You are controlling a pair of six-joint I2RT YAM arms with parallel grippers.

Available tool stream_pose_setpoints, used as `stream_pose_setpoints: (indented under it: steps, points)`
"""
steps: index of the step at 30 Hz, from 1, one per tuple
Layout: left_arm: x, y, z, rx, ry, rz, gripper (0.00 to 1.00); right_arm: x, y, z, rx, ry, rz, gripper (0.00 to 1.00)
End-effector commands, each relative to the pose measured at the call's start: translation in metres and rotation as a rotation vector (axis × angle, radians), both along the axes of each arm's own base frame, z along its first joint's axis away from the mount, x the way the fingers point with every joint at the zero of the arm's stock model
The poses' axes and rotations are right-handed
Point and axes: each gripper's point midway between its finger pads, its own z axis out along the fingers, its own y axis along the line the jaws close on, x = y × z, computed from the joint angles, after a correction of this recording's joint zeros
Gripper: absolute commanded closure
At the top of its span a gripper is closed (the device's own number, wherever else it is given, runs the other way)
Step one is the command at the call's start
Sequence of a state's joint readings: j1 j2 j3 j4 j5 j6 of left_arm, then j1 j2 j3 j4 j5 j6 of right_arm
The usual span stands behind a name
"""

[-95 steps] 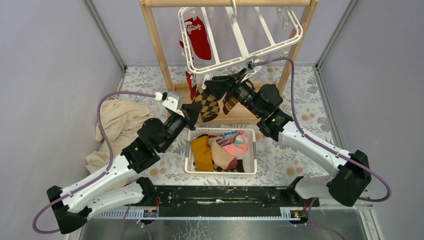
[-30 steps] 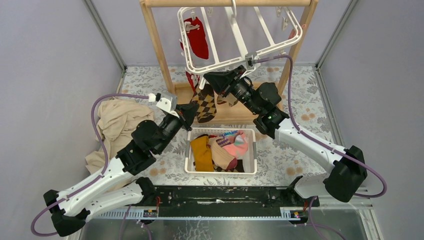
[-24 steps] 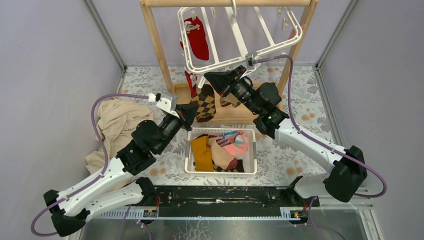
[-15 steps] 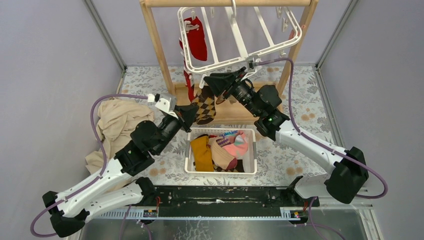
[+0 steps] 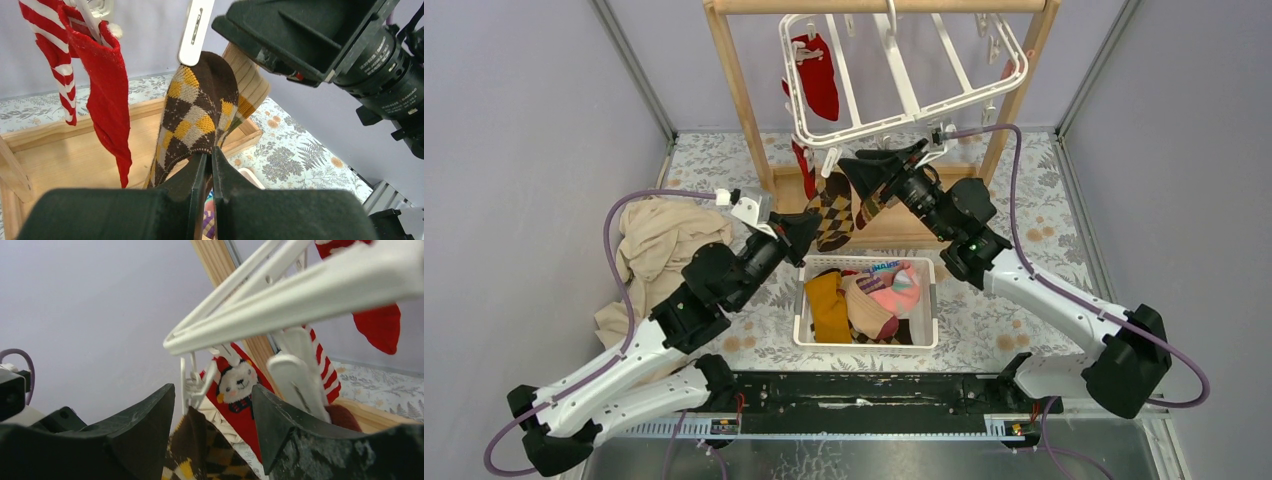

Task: Remove the socks clipped to the hanger
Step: Remove the sock from the hanger, then place the sock in the bin.

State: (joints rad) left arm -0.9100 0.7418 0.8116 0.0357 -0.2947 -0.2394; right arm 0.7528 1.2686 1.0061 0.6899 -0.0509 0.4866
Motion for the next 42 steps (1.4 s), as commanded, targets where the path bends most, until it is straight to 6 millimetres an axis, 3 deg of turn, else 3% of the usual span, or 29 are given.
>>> stream_pose_setpoints:
  steps: [1, 9, 12, 14, 16, 18, 20, 21, 22, 23, 24, 28, 31, 35, 42]
  points:
    - [-0.002, -0.004, -0.006, 0.003, 0.014, -0.018, 0.88, -0.006, 0.007, 0.046, 0.069, -0.090, 0.045, 0.35]
    - [-0.002, -0.008, -0.009, 0.015, 0.020, -0.028, 0.88, 0.004, 0.024, 0.043, 0.072, -0.070, 0.076, 0.37]
    - [-0.002, -0.008, -0.009, 0.014, 0.020, -0.029, 0.88, 0.006, 0.025, 0.042, 0.071, -0.068, 0.073, 0.51]
    - [-0.002, -0.008, -0.007, 0.011, 0.017, -0.031, 0.88, 0.007, 0.023, 0.042, 0.075, -0.064, 0.064, 0.74]
    - [-0.003, -0.008, -0.008, 0.011, 0.017, -0.033, 0.88, 0.007, 0.021, 0.042, 0.075, -0.064, 0.054, 0.86]
    - [-0.004, -0.008, -0.009, 0.009, 0.023, -0.035, 0.88, 0.007, 0.020, 0.042, 0.075, -0.065, 0.050, 0.94]
    - [-0.005, -0.008, -0.009, 0.003, 0.030, -0.042, 0.88, 0.006, 0.019, 0.042, 0.073, -0.066, 0.050, 0.94]
    - [-0.006, -0.008, -0.009, -0.003, 0.032, -0.047, 0.88, 0.005, 0.020, 0.042, 0.073, -0.067, 0.054, 0.91]
    - [-0.007, -0.009, -0.009, -0.008, 0.036, -0.053, 0.88, 0.005, 0.020, 0.042, 0.072, -0.066, 0.056, 0.81]
    - [-0.008, -0.010, -0.010, -0.011, 0.040, -0.062, 0.88, 0.004, 0.020, 0.040, 0.068, -0.064, 0.060, 0.61]
    - [-0.009, -0.012, -0.010, -0.015, 0.044, -0.072, 0.88, 0.003, 0.020, 0.037, 0.059, -0.057, 0.063, 0.48]
    - [-0.013, -0.022, -0.015, -0.016, 0.069, -0.120, 0.88, -0.007, 0.006, 0.018, 0.021, -0.017, 0.041, 0.21]
    - [-0.015, -0.029, -0.023, -0.010, 0.094, -0.145, 0.88, -0.016, -0.009, -0.012, -0.054, 0.052, 0.015, 0.15]
    - [-0.017, -0.033, -0.043, 0.006, 0.137, -0.163, 0.88, -0.033, -0.037, -0.067, -0.190, 0.175, -0.031, 0.01]
    - [-0.025, -0.042, -0.086, 0.039, 0.249, -0.196, 0.86, -0.086, -0.091, -0.134, -0.333, 0.337, -0.043, 0.00]
